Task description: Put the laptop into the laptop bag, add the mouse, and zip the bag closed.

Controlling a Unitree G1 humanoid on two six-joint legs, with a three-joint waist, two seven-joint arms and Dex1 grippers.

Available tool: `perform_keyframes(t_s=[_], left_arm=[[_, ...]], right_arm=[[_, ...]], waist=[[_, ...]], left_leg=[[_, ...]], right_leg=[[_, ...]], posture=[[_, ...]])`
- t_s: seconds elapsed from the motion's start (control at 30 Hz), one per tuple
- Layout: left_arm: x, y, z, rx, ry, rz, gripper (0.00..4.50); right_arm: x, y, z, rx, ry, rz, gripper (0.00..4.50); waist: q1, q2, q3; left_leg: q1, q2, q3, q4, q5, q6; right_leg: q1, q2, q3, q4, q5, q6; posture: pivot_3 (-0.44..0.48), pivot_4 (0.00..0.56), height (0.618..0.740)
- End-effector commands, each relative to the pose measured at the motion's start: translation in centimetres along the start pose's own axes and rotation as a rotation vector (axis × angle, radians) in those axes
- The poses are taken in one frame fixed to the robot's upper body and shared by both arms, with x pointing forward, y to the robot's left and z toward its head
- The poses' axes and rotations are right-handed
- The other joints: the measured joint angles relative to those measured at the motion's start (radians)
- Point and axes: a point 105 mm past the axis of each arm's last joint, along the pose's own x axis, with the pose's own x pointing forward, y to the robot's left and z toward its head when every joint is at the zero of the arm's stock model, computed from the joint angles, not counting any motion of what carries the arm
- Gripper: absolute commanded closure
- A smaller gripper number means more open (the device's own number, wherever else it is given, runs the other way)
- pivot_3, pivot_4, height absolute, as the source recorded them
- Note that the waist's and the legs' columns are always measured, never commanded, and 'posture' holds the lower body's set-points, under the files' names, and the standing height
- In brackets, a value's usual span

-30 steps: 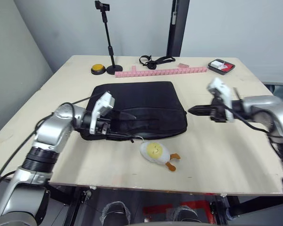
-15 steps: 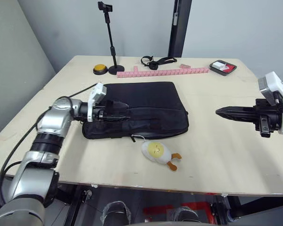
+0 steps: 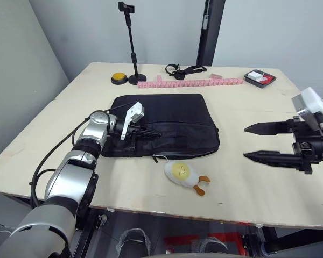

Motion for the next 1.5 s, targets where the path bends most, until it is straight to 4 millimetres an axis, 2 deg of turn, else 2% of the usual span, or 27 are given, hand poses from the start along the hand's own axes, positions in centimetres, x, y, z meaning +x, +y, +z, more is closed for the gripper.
perform_keyframes(t_s=[0.03, 0.43, 0.57, 0.73, 0.8, 0.83, 0.9, 1.0, 1.2, 1.23, 1.37, 1.5], left_arm=[[-0.1, 0.4, -0.8, 0.021, 0.047, 0.029, 4.50], [-0.5, 0.2, -1.8, -0.031, 0.051, 0.029, 4.50], [-0.5, 0.1, -2.2, -0.043, 0.053, 0.032, 4.50], [-0.6, -0.1, -2.5, -0.049, 0.061, 0.028, 4.50], [-0.6, -0.2, -2.7, -0.052, 0.063, 0.023, 4.50], [-0.6, -0.2, -2.8, -0.051, 0.065, 0.022, 4.50], [-0.6, -0.3, -3.1, -0.058, 0.077, 0.014, 4.50], [-0.6, -0.4, -3.4, -0.063, 0.089, 0.012, 4.50], [-0.4, -0.5, -3.7, -0.049, 0.105, 0.014, 4.50], [-0.4, -0.5, -3.8, -0.050, 0.106, 0.013, 4.50], [-0.3, -0.6, -4.1, -0.046, 0.118, 0.007, 4.50], [0.0, -0.9, -4.4, -0.052, 0.124, -0.005, 4.50]], right_arm=[[1.6, 0.0, -0.4, -0.010, 0.012, 0.018, 0.03], [11.6, -1.2, -4.6, 0.035, 0.129, 0.115, 0.03], [14.1, -1.2, -5.4, 0.042, 0.149, 0.148, 0.03], [16.0, -0.1, -6.4, 0.045, 0.176, 0.215, 0.03], [16.9, -0.3, -7.5, 0.092, 0.194, 0.201, 0.03], [17.2, -0.4, -7.8, 0.107, 0.201, 0.195, 0.55], [17.3, -0.8, -8.0, 0.114, 0.189, 0.172, 1.13], [17.2, -0.9, -7.8, 0.121, 0.159, 0.167, 2.23], [16.2, -1.1, -9.2, 0.130, 0.210, 0.140, 4.29], [15.9, -1.2, -9.3, 0.138, 0.216, 0.131, 4.48], [13.9, -1.2, -9.5, 0.154, 0.226, 0.115, 4.48], [10.3, -1.4, -9.8, 0.144, 0.247, 0.066, 4.48]], waist=[[0.002, 0.000, 0.000], [-0.004, 0.000, -0.001], [-0.010, 0.000, -0.001], [-0.010, 0.000, -0.001], [-0.012, 0.000, -0.001], [-0.013, 0.000, -0.001], [-0.013, 0.000, -0.001], [-0.012, 0.000, -0.001], [-0.012, 0.000, -0.001], [-0.012, 0.000, -0.001], [-0.008, 0.000, -0.001], [0.003, 0.000, -0.001]], left_leg=[[0.000, 0.000, 0.000, 0.000, 0.000, 0.000], [0.000, -0.002, -0.001, 0.001, 0.000, 0.000], [0.000, -0.002, -0.002, 0.001, 0.000, -0.001], [-0.001, -0.002, -0.002, 0.001, 0.000, -0.001], [-0.001, -0.002, -0.002, 0.001, 0.000, -0.001], [0.000, -0.002, -0.002, 0.001, 0.000, -0.001], [0.000, -0.002, -0.002, 0.001, 0.000, -0.001], [0.000, -0.002, -0.002, 0.001, 0.000, -0.001], [0.000, -0.002, -0.002, 0.001, 0.000, -0.001], [0.000, -0.002, -0.002, 0.001, 0.000, -0.001], [0.001, -0.002, -0.002, 0.001, 0.000, -0.001], [0.001, -0.002, -0.001, 0.000, 0.000, -0.001]], right_leg=[[0.001, -0.001, 0.000, 0.000, 0.000, 0.000], [0.001, -0.006, 0.000, 0.002, 0.001, 0.001], [0.001, -0.006, -0.001, 0.001, 0.001, 0.002], [0.001, -0.006, -0.001, 0.001, 0.001, 0.002], [0.001, -0.006, -0.001, 0.001, 0.001, 0.002], [0.001, -0.006, -0.001, 0.001, 0.001, 0.002], [0.001, -0.006, -0.001, 0.001, 0.001, 0.002], [0.002, -0.006, -0.001, 0.001, 0.001, 0.003], [0.002, -0.006, -0.001, 0.001, 0.001, 0.003], [0.002, -0.006, 0.000, 0.001, 0.001, 0.003], [0.002, -0.007, 0.000, 0.001, 0.001, 0.003], [0.003, -0.007, 0.000, 0.000, 0.001, 0.004]], posture=[[0.000, 0.150, 0.739], [0.000, 0.150, 0.739], [0.000, 0.150, 0.739], [0.000, 0.150, 0.739], [0.000, 0.150, 0.739], [0.000, 0.150, 0.739], [0.000, 0.150, 0.739], [0.000, 0.150, 0.739], [0.000, 0.150, 0.739], [0.000, 0.150, 0.739], [0.000, 0.150, 0.739], [0.000, 0.150, 0.739]])
